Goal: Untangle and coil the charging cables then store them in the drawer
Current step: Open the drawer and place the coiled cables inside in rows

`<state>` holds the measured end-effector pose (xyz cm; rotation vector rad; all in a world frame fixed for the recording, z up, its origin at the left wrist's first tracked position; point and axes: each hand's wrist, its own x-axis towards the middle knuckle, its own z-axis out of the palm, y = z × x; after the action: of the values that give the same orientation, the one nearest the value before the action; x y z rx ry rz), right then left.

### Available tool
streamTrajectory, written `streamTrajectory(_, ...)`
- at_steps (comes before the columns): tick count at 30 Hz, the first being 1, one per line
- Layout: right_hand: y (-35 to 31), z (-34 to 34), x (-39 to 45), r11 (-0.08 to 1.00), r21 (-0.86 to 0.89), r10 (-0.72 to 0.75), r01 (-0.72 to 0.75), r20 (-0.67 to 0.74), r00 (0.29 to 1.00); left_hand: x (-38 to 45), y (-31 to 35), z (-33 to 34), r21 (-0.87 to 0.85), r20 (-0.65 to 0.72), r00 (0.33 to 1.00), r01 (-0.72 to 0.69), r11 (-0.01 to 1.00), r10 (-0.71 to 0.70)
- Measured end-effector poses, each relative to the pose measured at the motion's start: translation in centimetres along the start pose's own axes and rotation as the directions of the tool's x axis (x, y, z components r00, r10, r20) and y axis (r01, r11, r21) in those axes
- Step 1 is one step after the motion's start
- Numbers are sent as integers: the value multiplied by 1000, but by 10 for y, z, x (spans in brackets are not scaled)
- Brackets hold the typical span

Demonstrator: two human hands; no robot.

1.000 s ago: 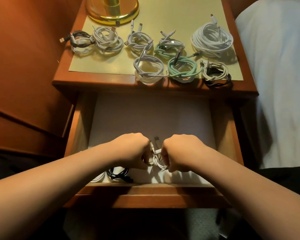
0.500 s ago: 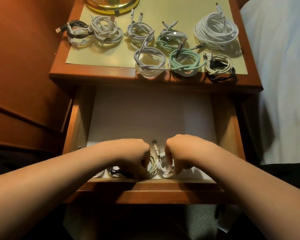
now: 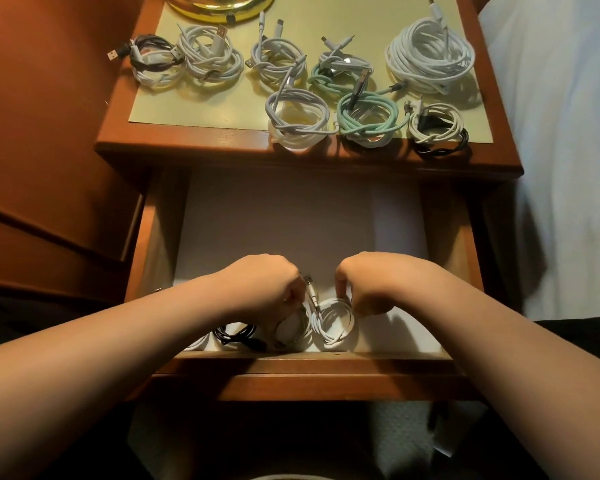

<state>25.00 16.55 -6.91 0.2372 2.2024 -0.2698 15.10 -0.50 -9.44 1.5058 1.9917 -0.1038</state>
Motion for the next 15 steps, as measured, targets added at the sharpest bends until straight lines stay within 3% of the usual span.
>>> streamTrajectory(7, -6, 5, 4, 998, -59, -2, 10, 141, 990, -2, -3, -5, 1, -43, 997, 68, 998, -68)
streamTrajectory(11, -7, 3, 4, 999, -47, 0, 7, 140, 990, -1, -5, -5, -10, -40, 996, 75, 997, -76)
streamTrajectory(13, -6, -3, 1, 999, -32, -7, 10, 76, 997, -2, -5, -8, 0, -70, 994, 83, 997, -83)
streamTrajectory(15, -5, -15, -4, 999, -11, -44, 44, -88, 995, -3, -7, -18, 3, -172, 981, 87, 996, -85)
